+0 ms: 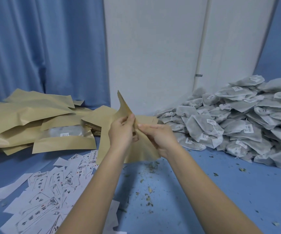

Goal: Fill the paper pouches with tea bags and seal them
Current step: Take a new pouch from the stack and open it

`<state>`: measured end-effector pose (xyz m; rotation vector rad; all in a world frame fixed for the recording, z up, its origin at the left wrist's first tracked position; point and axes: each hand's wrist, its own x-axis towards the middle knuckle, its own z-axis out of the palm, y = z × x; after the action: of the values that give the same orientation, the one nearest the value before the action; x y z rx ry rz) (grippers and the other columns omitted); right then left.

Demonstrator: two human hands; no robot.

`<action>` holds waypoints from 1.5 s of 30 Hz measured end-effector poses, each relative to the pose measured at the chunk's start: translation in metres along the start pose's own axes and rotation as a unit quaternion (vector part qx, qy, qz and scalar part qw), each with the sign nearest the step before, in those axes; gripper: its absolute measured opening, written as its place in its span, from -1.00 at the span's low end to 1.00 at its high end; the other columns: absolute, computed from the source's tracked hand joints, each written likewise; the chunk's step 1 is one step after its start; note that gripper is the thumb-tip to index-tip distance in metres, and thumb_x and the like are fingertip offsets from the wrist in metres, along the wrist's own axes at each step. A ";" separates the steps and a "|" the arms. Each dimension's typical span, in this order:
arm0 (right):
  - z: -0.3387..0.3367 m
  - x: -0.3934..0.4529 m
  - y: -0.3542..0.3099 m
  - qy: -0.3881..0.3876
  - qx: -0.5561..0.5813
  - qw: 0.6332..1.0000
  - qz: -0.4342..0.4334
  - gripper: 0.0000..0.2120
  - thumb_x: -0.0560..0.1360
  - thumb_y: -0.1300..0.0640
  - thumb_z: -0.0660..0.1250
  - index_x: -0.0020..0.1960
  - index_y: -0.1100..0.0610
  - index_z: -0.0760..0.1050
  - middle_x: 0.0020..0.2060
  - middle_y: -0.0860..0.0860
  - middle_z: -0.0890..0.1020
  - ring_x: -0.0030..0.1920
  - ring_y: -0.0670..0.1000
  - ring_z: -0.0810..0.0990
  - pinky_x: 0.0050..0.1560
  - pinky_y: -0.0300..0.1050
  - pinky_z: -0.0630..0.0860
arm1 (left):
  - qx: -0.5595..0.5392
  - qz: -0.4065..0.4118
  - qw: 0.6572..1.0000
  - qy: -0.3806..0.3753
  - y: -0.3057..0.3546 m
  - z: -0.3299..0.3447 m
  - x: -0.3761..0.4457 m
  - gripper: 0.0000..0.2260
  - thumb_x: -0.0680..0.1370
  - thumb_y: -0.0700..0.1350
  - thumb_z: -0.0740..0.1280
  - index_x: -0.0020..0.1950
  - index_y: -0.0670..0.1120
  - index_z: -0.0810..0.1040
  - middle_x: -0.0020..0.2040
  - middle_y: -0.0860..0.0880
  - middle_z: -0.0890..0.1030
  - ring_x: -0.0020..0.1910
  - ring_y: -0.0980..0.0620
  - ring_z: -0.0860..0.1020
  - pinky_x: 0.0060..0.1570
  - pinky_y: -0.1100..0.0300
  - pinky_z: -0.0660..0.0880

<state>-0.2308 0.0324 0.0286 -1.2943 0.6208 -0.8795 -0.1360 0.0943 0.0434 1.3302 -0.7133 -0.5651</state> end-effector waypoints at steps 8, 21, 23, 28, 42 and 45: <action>0.005 -0.007 0.009 0.052 -0.286 0.944 -0.154 -0.88 0.46 0.18 0.34 -0.11 0.19 0.64 -0.30 -0.06 0.65 -0.30 -0.32 0.53 -0.23 -0.48 0.37 | 0.261 0.087 0.960 0.052 -0.002 0.010 -0.006 -0.80 0.59 -0.20 0.07 -0.20 -0.18 0.38 -0.02 -0.26 0.56 -0.09 -0.20 0.51 -0.09 0.04 0.47; 0.000 -0.008 0.010 0.042 -0.527 0.793 -0.302 -0.58 0.32 0.39 0.20 -0.47 -0.03 0.11 -0.58 -0.14 0.24 -0.51 -0.15 0.15 -0.48 -0.41 0.25 | 0.393 0.129 0.910 0.028 0.003 0.026 -0.021 -0.86 0.51 -0.34 0.10 -0.23 -0.18 0.30 -0.08 -0.31 0.56 -0.06 -0.27 0.53 -0.30 0.13 0.28; -0.003 -0.007 0.010 0.047 -0.489 0.818 -0.299 -0.55 0.36 0.39 0.19 -0.47 -0.04 0.10 -0.59 -0.14 0.22 -0.52 -0.14 0.15 -0.48 -0.37 0.24 | 0.387 0.128 0.913 0.018 0.002 0.025 -0.018 -0.86 0.50 -0.34 0.12 -0.25 -0.21 0.32 -0.08 -0.31 0.55 -0.04 -0.30 0.52 -0.30 0.12 0.28; -0.010 -0.004 0.009 0.050 -0.464 0.850 -0.243 -0.57 0.45 0.30 0.20 -0.49 0.03 0.12 -0.59 -0.06 0.23 -0.50 -0.07 0.16 -0.45 -0.27 0.20 | 0.391 0.146 0.908 -0.020 0.001 0.020 -0.014 -0.76 0.49 -0.34 0.14 -0.37 -0.19 0.25 -0.33 -0.17 0.43 -0.32 -0.18 0.41 -0.42 0.14 0.19; -0.038 -0.004 0.009 0.029 -0.413 0.894 -0.169 -0.71 0.47 0.22 0.23 -0.42 0.08 0.37 -0.52 -0.08 0.40 -0.45 -0.10 0.35 -0.29 -0.16 0.36 | 0.371 0.159 0.907 -0.118 -0.012 0.003 0.002 -0.73 0.55 -0.26 0.10 -0.36 -0.17 0.25 -0.40 -0.09 0.41 -0.17 -0.23 0.59 -0.35 0.06 0.39; -0.028 -0.009 0.013 0.091 -0.472 0.841 -0.250 -0.85 0.42 0.22 0.30 -0.05 0.03 0.51 -0.21 -0.16 0.53 -0.35 -0.19 0.47 -0.26 -0.31 0.40 | 0.404 0.168 0.893 -0.110 -0.005 0.012 -0.001 -0.72 0.55 -0.26 0.10 -0.37 -0.13 0.29 -0.40 -0.07 0.46 -0.23 -0.18 0.57 -0.40 0.13 0.36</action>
<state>-0.2559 0.0253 0.0097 -2.3601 0.9463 -1.1860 -0.1456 0.0861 0.0391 1.8595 -1.4340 -0.1174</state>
